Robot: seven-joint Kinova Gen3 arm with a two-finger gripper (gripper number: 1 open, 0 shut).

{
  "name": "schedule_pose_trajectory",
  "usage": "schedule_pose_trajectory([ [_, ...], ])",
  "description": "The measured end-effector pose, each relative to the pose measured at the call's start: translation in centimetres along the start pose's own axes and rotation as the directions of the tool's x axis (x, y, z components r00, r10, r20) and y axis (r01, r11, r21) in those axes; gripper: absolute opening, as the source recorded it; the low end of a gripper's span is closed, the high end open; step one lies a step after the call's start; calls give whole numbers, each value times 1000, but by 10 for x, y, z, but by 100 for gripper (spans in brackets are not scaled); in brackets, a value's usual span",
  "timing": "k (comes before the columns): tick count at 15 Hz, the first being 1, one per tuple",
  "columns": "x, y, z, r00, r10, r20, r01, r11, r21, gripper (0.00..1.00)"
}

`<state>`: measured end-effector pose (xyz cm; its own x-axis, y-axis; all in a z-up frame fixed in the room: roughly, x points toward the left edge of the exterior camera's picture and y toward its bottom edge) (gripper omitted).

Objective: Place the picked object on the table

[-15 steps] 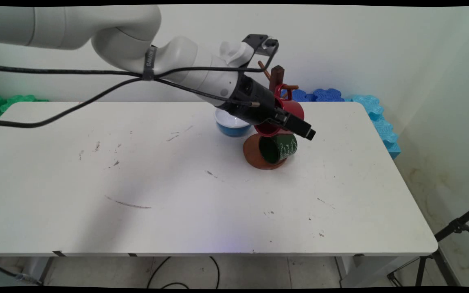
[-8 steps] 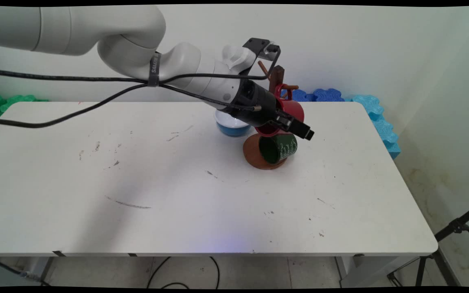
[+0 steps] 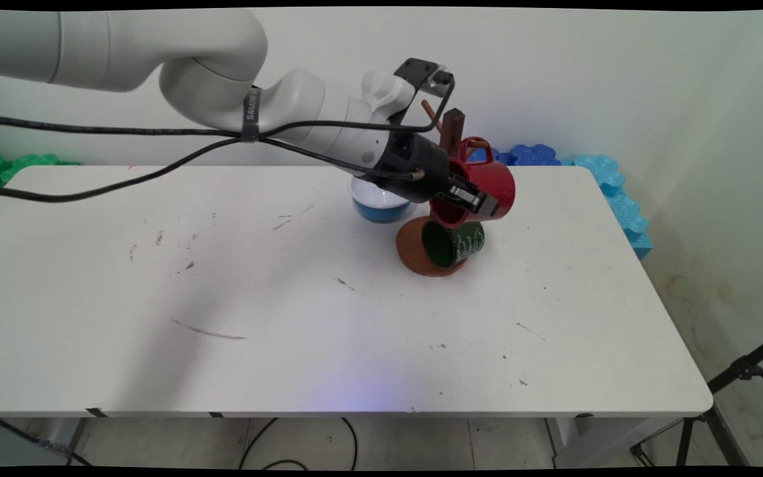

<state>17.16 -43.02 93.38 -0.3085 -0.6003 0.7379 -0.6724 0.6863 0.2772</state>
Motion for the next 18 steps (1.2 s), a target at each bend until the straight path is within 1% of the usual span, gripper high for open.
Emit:
schedule_pose_trajectory([
  [7, 5, 1, -14, 999, 28, -20, -28, 1000, -10, 0],
  [10, 8, 6, -25, 999, 37, -32, -38, 999, -21, 0],
  [18, 14, 27, -61, 997, 54, -63, -58, 996, -69, 0],
])
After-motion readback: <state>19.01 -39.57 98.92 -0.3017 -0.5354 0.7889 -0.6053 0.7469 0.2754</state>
